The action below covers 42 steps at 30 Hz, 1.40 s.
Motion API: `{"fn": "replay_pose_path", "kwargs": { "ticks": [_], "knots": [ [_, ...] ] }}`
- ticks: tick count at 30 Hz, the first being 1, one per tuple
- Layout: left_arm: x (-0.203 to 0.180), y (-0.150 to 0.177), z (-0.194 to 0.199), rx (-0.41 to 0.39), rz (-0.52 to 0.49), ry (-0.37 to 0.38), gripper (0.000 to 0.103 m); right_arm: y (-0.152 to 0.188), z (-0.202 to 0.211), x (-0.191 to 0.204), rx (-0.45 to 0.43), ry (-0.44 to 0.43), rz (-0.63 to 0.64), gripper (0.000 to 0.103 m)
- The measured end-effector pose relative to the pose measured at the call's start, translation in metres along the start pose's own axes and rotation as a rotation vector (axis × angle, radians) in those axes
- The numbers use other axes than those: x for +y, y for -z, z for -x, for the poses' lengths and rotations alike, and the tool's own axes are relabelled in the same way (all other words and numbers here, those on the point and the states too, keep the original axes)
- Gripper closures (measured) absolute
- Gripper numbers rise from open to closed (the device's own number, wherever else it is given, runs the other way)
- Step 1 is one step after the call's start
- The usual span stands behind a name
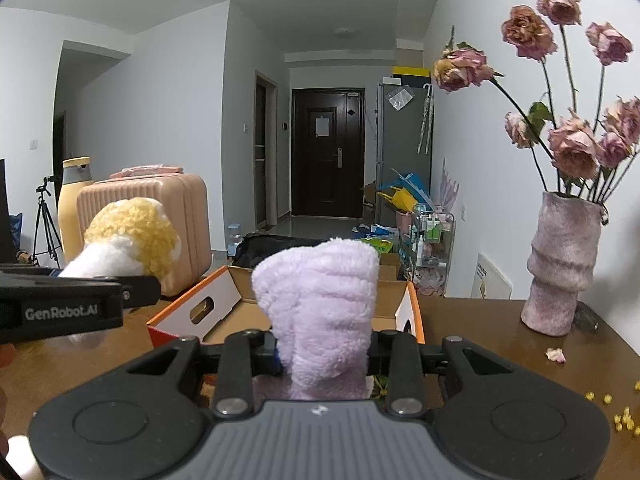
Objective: Organize soft objects
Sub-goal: 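Carry the lamb and towel roll in both tools over the red box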
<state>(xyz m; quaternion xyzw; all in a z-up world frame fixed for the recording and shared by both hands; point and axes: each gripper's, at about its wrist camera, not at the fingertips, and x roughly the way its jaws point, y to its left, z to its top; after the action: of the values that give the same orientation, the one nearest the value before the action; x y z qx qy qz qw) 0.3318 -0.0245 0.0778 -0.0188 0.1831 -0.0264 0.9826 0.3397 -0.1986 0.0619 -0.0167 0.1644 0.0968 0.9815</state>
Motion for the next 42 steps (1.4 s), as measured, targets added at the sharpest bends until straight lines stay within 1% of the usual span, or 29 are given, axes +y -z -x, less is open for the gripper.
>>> {"fn": "replay_pose_path", "kwargs": {
  "ticks": [6,15,19,24,32,36,42],
  "knots": [
    [0.000,-0.010,-0.020,-0.012,-0.001,-0.023,0.050,-0.011,-0.024,-0.002,0.015,0.009,0.015,0.072],
    [0.001,-0.020,-0.056,0.007,-0.006,-0.038,0.050,-0.026,-0.060,-0.013,0.057,0.016,0.015,0.072],
    [0.001,-0.024,-0.073,0.023,-0.009,-0.041,0.050,-0.031,-0.075,-0.018,0.075,0.015,0.016,0.072],
    [0.001,-0.027,-0.097,0.051,-0.018,-0.048,0.050,-0.036,-0.102,-0.022,0.118,0.022,0.025,0.072],
    [0.002,-0.025,-0.134,0.108,-0.031,-0.077,0.050,-0.028,-0.136,-0.025,0.173,0.004,0.019,0.072],
    [0.003,-0.022,-0.149,0.135,-0.034,-0.086,0.050,-0.022,-0.149,-0.026,0.179,-0.004,0.008,0.072],
    [0.005,-0.012,-0.163,0.160,-0.023,-0.089,0.050,-0.009,-0.168,-0.033,0.182,-0.026,-0.044,0.072]
  ]
}}
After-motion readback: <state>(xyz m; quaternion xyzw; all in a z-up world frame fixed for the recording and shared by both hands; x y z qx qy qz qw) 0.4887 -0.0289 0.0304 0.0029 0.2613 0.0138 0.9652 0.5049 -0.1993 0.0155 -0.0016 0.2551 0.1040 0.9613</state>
